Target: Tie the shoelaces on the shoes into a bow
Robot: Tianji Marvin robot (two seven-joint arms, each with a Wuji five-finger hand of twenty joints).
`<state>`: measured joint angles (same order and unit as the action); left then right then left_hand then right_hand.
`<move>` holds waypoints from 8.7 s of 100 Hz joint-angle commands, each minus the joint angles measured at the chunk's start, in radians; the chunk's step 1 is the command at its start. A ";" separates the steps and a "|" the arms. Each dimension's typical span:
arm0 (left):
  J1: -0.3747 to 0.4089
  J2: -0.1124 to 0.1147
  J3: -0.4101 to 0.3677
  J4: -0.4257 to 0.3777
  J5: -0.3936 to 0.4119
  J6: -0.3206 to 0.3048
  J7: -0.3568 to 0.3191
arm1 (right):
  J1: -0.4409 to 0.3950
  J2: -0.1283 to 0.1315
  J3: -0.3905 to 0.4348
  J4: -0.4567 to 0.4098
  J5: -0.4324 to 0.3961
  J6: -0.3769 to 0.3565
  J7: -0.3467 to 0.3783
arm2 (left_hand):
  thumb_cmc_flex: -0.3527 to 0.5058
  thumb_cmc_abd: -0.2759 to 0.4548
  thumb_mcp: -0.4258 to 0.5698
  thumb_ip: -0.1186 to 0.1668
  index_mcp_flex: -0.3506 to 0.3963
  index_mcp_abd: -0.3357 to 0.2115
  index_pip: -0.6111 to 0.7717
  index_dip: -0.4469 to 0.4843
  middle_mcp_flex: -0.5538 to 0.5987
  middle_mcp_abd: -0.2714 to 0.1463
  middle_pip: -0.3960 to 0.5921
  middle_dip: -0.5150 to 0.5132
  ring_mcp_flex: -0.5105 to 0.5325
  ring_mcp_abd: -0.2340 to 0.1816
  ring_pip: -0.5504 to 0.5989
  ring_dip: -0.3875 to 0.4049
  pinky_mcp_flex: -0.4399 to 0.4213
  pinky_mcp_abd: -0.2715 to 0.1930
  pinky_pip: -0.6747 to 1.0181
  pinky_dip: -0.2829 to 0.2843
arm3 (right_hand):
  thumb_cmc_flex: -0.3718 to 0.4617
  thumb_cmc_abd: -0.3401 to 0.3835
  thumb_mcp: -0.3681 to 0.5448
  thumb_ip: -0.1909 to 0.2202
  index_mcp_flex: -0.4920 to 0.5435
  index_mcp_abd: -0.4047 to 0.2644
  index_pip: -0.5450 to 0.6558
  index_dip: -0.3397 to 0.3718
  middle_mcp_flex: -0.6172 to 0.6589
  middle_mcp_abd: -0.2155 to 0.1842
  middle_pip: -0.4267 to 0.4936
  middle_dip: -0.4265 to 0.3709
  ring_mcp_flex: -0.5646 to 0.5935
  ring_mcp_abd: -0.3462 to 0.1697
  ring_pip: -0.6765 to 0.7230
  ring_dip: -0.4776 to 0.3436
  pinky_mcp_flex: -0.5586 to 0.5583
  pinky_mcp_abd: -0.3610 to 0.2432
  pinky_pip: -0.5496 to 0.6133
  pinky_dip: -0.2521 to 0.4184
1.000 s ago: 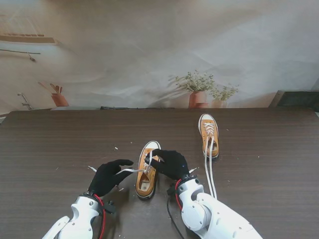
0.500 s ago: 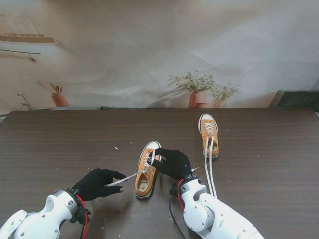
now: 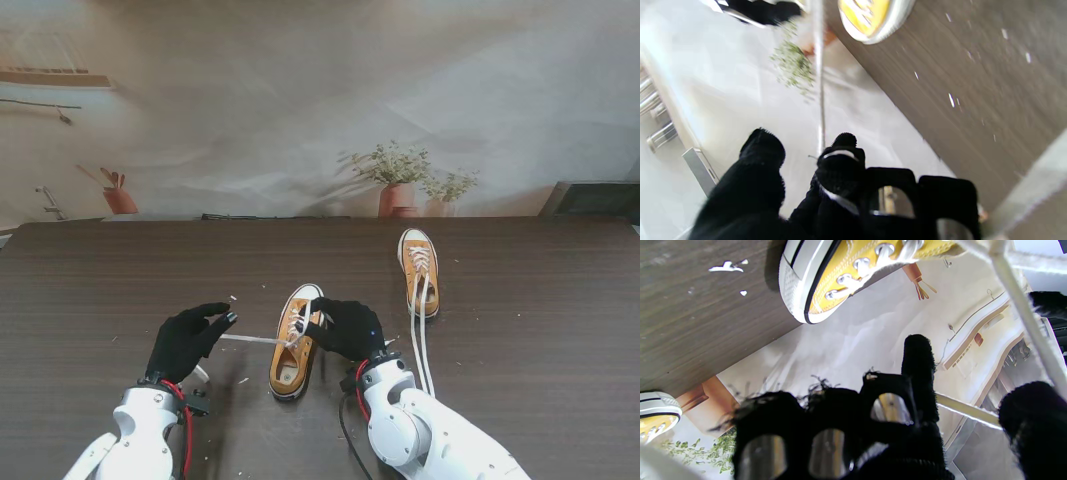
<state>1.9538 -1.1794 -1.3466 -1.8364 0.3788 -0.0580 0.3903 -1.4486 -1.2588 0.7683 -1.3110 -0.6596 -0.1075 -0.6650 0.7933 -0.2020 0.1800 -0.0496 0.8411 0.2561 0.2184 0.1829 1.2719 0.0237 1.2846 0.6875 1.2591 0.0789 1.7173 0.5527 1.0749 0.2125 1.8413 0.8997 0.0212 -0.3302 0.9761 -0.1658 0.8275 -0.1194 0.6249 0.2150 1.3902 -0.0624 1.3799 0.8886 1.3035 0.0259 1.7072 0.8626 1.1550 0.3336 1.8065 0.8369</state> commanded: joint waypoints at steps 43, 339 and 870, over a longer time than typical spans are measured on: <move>0.029 0.109 -0.044 -0.181 0.498 0.357 -0.576 | -0.004 0.004 0.001 -0.009 0.001 -0.005 0.015 | 0.330 -0.153 0.025 0.102 0.048 -0.055 0.095 0.017 0.094 0.021 0.044 -0.023 0.011 -0.071 0.073 0.003 0.039 -0.175 0.253 -0.049 | 0.029 -0.036 0.056 -0.004 0.031 0.000 0.002 -0.017 0.060 0.036 0.060 0.024 0.007 -0.010 0.085 0.026 0.032 0.004 0.287 0.012; -0.171 -0.020 0.217 0.343 -0.496 -0.454 -0.261 | -0.003 -0.013 0.002 -0.007 0.234 -0.133 0.193 | -0.020 -0.254 0.359 -0.017 -0.048 -0.306 -0.135 -0.089 -0.050 0.043 -0.094 0.026 0.012 0.007 -0.039 -0.031 0.017 -0.063 0.253 -0.274 | 0.422 -0.361 0.202 -0.146 0.079 -0.136 0.371 -0.236 0.060 0.010 0.048 0.015 0.008 -0.023 0.079 0.015 0.033 -0.016 0.287 0.012; -0.215 -0.042 0.236 0.438 0.176 -0.522 0.178 | -0.025 0.006 0.007 -0.059 0.362 -0.229 0.335 | 0.001 -0.243 0.375 -0.015 -0.002 -0.331 -0.118 -0.082 -0.031 0.074 -0.103 0.022 0.012 0.012 -0.037 -0.032 0.013 -0.028 0.253 -0.293 | 0.254 -0.438 0.143 -0.198 0.170 -0.154 0.275 -0.242 0.060 0.031 0.051 0.018 0.007 -0.006 0.076 -0.009 0.026 0.014 0.247 -0.007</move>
<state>1.7399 -1.2252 -1.1151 -1.3932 0.5380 -0.5752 0.5791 -1.4705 -1.2495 0.7736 -1.3620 -0.3043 -0.3373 -0.3454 0.8029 -0.4338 0.5624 -0.0437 0.8130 0.0423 0.0745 0.0833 1.2066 0.0645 1.1825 0.7119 1.2510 0.1040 1.6664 0.5379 1.0629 0.2393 1.8636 0.6199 0.3208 -0.7762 1.1291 -0.3363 0.9883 -0.2345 0.9365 -0.0283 1.3906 -0.0563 1.4050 0.9115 1.3010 0.0397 1.7076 0.8647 1.1568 0.3456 1.8075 0.8379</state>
